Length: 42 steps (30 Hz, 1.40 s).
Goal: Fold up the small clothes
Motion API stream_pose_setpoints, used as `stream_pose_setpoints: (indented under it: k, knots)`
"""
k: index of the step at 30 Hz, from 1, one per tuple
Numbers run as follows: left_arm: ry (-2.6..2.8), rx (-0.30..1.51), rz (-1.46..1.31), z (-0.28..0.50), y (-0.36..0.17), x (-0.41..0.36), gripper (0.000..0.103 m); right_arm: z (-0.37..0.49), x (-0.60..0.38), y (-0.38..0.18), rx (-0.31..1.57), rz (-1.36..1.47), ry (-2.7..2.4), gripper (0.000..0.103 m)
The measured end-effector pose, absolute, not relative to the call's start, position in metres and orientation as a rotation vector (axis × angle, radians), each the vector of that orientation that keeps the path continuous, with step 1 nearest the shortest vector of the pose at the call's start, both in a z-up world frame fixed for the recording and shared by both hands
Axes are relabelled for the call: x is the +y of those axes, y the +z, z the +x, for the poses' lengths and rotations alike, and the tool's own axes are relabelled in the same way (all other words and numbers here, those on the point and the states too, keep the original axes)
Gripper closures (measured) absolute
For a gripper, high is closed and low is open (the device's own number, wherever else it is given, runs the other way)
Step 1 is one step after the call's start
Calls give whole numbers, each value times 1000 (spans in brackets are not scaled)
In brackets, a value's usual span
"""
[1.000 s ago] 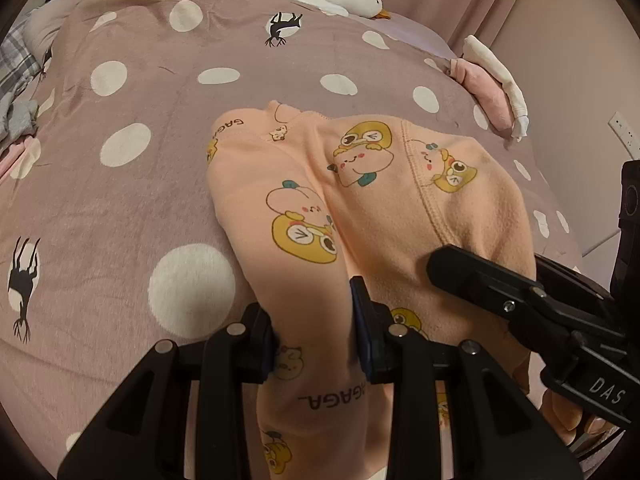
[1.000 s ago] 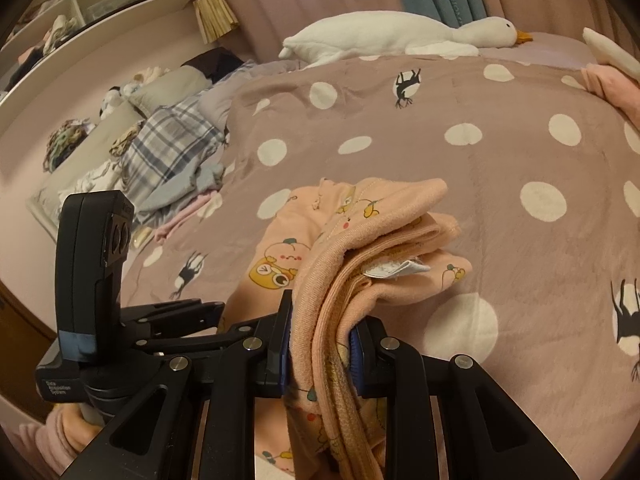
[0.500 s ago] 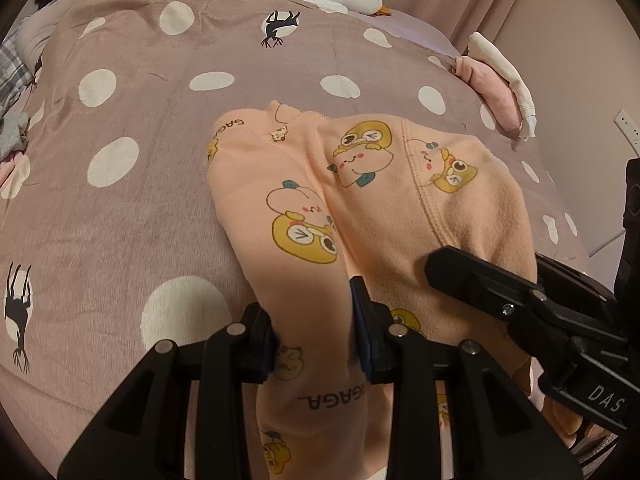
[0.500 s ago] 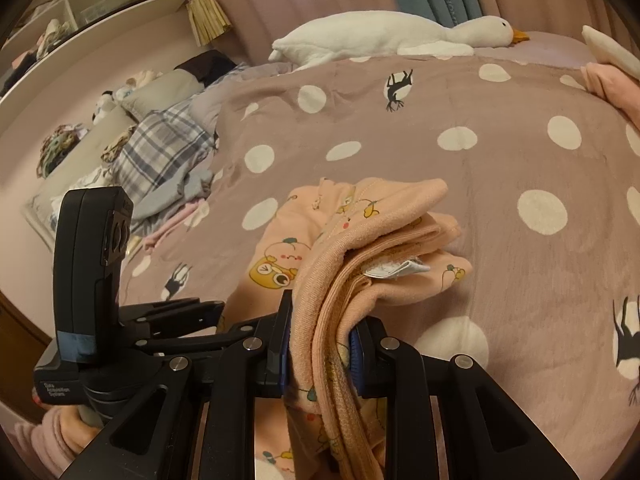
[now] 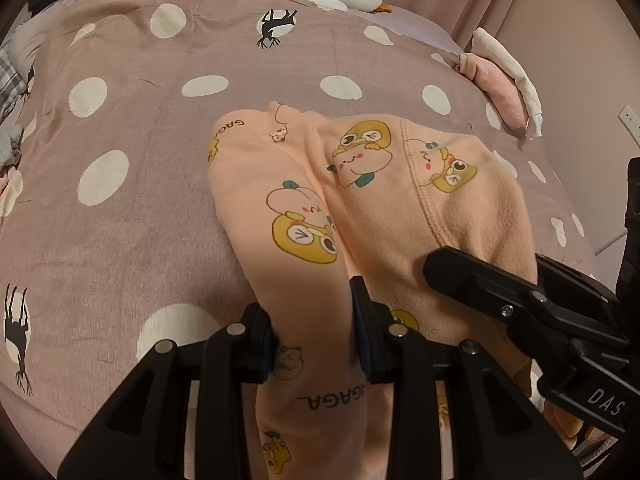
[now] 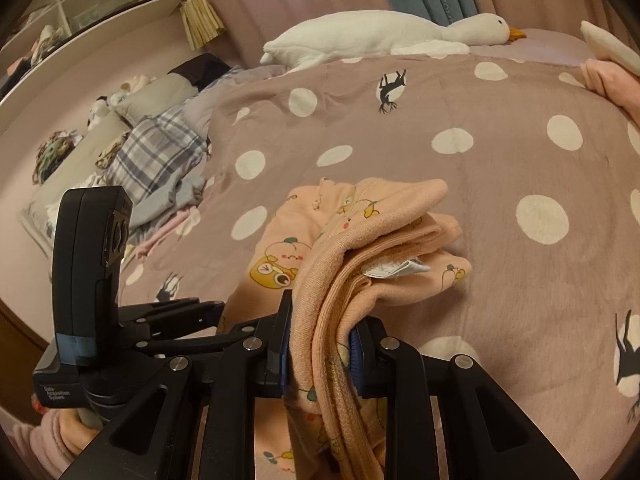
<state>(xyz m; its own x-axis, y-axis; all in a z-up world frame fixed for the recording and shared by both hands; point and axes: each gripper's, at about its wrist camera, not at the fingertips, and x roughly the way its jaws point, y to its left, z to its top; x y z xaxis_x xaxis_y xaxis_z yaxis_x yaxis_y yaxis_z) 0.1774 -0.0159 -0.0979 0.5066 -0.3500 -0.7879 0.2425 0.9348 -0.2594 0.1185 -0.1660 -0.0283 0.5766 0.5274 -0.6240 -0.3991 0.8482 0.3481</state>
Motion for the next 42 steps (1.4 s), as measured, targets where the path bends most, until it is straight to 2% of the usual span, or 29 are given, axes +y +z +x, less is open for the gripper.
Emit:
stream_pose_setpoints:
  k: [32,42]
  knots:
    - [-338,1038,-85,208,-118,-29,71,148,-171,-45,843,175,537,78]
    - [-325,1054,-73,212,-123,-28,67,157,-186,-54,880,239,509,78]
